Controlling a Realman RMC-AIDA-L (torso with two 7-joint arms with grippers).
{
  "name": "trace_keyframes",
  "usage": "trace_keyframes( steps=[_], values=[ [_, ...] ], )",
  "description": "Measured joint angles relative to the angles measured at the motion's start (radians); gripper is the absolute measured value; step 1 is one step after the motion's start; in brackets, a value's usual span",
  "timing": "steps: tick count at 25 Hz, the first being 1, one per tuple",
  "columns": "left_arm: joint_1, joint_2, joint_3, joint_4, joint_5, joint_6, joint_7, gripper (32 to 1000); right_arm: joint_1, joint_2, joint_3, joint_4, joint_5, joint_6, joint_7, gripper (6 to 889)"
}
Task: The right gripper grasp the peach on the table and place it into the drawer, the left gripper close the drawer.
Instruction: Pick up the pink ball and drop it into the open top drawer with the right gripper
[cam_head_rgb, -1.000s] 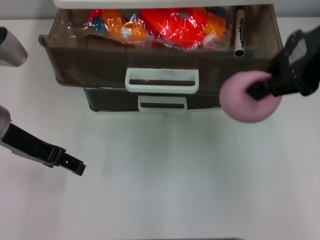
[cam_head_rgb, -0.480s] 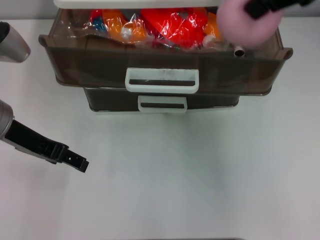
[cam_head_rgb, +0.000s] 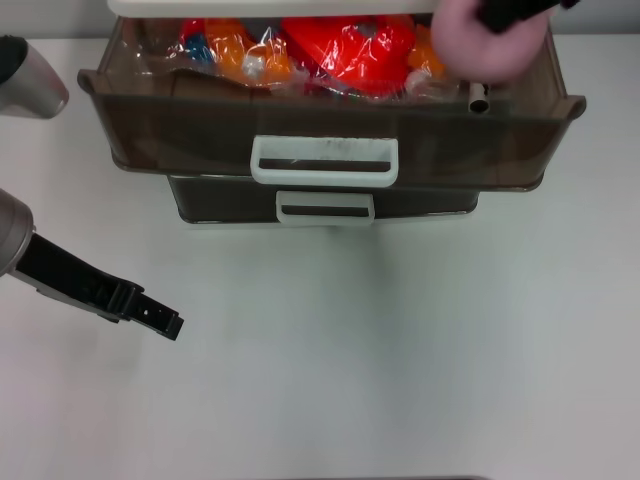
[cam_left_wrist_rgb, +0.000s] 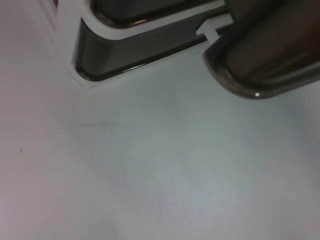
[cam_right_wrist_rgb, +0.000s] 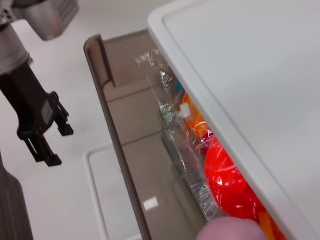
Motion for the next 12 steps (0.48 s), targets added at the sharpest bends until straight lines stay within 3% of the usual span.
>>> trace_keyframes(
  steps=[6, 12],
  values=[
    [-0.006, -0.0007, 0.002, 0.000, 0.000, 0.000, -0.001, 846, 0.046, 0.066, 0.002, 0.073, -0.110, -0.004, -0.059, 89],
    [-0.015, -0.0016, 0.003, -0.005, 0.000, 0.000, -0.001, 846, 0.058, 0.089, 0.006, 0.086, -0.144, -0.008, -0.082, 93]
  ],
)
